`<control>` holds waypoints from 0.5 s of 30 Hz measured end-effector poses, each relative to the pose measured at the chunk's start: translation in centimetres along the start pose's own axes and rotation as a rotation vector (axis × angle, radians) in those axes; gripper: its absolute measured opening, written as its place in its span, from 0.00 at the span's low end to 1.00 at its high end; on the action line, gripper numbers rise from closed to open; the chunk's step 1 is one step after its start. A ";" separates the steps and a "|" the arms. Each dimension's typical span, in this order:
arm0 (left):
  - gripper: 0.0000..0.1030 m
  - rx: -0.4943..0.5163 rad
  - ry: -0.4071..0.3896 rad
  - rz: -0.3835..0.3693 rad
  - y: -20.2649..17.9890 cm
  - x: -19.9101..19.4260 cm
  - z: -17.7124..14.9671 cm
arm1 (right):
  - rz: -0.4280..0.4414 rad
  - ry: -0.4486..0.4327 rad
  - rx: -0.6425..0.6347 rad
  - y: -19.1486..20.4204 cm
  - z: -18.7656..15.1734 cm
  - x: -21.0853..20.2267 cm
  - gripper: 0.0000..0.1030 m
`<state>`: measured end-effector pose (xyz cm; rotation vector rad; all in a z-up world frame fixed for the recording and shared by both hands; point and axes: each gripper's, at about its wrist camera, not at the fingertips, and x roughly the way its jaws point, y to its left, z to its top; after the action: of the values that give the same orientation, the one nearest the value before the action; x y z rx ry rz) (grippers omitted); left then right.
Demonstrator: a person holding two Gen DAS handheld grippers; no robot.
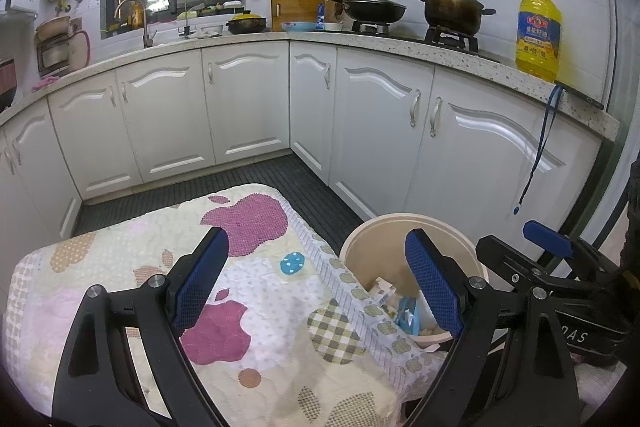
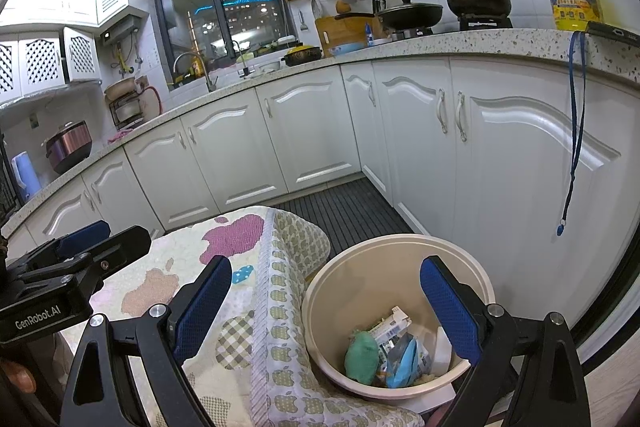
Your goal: Collect trash
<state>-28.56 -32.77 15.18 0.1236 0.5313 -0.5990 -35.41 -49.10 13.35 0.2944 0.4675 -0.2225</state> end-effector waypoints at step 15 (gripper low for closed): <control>0.87 0.000 0.010 -0.007 0.0 0.4 -0.2 | -0.003 0.015 -0.006 0.0 -0.4 0.3 0.91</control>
<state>-28.39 -32.96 14.76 0.1246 0.5418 -0.6050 -35.29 -49.00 12.81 0.2899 0.4839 -0.2223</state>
